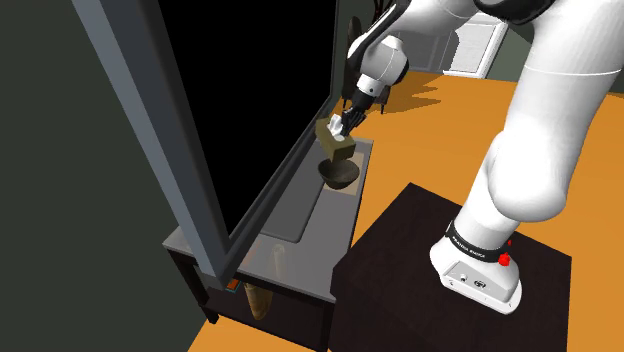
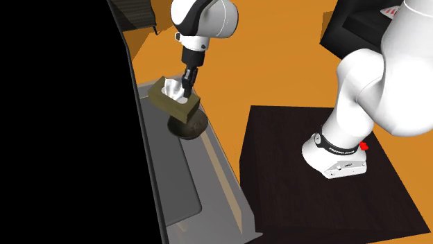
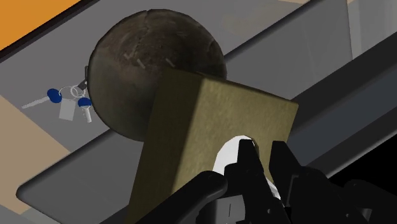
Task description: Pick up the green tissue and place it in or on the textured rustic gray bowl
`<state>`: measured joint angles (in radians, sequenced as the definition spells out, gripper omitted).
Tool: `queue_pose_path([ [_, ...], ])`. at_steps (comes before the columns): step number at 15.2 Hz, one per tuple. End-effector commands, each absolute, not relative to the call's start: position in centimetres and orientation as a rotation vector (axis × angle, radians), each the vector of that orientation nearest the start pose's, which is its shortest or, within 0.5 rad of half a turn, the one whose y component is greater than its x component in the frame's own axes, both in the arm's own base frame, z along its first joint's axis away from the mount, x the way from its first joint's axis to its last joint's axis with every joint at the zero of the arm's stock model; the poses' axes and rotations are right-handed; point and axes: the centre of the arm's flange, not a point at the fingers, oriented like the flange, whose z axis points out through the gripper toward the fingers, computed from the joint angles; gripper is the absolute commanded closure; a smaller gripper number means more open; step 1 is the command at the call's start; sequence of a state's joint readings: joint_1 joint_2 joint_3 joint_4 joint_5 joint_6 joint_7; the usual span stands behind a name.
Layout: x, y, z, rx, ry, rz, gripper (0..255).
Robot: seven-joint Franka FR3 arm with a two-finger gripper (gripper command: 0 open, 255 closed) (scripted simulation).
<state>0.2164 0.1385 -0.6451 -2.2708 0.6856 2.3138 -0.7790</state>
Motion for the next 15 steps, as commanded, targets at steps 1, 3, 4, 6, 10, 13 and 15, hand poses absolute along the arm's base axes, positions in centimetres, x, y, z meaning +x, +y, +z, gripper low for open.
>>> queue_pose_path([
  [1, 48.2, -20.7, 29.5, -2.765, 0.185, -0.270, 255],
  [3, 48.2, -20.7, 28.4, -2.765, 0.185, -0.270, 255],
  [4, 48.2, -20.7, 27.9, -2.765, 0.185, -0.270, 255],
  [6, 48.2, -20.7, 26.8, -2.765, 0.185, -0.270, 255],
  [10, 48.2, -20.7, 24.7, -2.765, 0.185, -0.270, 255],
  [13, 48.2, -20.7, 23.2, -2.765, 0.185, -0.270, 255],
  [15, 48.2, -20.7, 22.1, -2.765, 0.185, -0.270, 255],
])
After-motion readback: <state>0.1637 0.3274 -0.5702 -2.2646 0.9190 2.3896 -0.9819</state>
